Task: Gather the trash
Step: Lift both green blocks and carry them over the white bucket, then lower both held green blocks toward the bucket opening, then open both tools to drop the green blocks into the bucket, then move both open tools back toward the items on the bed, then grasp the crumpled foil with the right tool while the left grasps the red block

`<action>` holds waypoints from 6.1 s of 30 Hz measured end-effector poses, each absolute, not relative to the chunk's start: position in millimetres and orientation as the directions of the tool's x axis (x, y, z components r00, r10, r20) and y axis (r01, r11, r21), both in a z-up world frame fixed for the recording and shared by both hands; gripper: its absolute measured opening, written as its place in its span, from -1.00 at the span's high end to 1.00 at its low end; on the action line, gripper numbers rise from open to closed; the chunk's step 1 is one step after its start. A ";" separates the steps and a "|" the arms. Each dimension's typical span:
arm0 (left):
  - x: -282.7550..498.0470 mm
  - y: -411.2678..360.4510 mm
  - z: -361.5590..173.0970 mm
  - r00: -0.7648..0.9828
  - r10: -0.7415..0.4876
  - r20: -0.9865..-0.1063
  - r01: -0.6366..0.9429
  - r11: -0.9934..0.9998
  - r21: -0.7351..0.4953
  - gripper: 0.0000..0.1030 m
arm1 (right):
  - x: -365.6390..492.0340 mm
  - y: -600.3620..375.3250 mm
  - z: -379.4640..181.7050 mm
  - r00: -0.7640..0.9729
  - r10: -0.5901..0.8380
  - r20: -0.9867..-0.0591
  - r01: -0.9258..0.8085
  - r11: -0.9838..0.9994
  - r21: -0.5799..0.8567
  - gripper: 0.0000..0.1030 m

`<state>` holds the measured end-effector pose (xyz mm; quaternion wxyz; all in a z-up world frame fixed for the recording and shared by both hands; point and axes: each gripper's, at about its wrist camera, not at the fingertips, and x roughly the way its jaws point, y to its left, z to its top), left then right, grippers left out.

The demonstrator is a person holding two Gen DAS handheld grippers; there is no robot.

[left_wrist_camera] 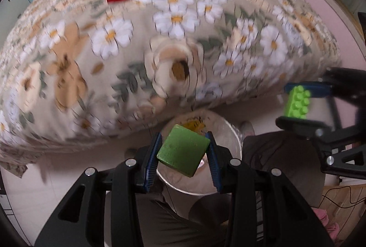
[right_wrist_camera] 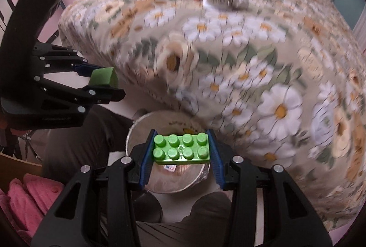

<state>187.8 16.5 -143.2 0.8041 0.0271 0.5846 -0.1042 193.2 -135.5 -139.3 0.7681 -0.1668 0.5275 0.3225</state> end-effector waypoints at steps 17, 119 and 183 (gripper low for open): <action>185.7 9.3 -267.3 0.094 -0.132 -0.987 0.136 0.984 -0.118 0.20 | 181.7 -121.8 -269.2 0.019 0.260 -0.965 -0.638 0.747 0.188 0.13; 244.6 86.3 -91.9 0.467 -0.012 -0.884 0.077 0.997 0.027 -0.60 | 246.6 -168.9 -67.3 0.401 0.358 -0.843 -0.651 0.759 0.013 -0.25; 447.7 103.9 -149.1 0.489 -0.141 -0.861 0.090 0.990 -0.111 0.19 | 508.7 -43.8 -155.8 0.280 0.456 -0.845 -0.697 0.702 0.147 0.20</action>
